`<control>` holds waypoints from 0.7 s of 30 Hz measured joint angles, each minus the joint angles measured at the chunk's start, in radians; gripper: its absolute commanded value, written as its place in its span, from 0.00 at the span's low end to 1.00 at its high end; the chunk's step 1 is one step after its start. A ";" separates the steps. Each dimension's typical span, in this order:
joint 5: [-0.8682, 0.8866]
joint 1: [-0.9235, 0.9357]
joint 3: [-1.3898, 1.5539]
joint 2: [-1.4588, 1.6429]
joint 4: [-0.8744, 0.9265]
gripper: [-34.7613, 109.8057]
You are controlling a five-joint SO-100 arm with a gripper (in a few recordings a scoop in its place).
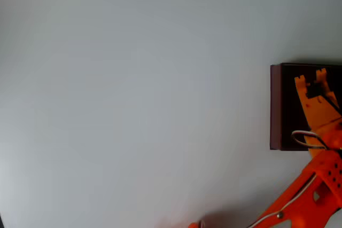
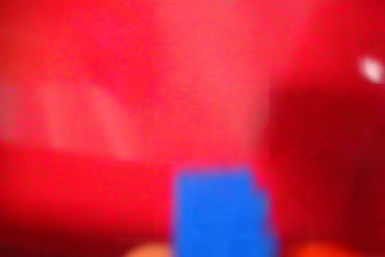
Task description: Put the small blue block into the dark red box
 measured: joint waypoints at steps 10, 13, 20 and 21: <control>-0.103 -0.094 0.009 0.152 0.112 0.36; -0.149 -0.173 0.135 0.368 0.155 0.30; -0.173 -0.509 0.446 1.012 0.261 0.24; -0.170 -0.572 0.482 1.089 0.276 0.24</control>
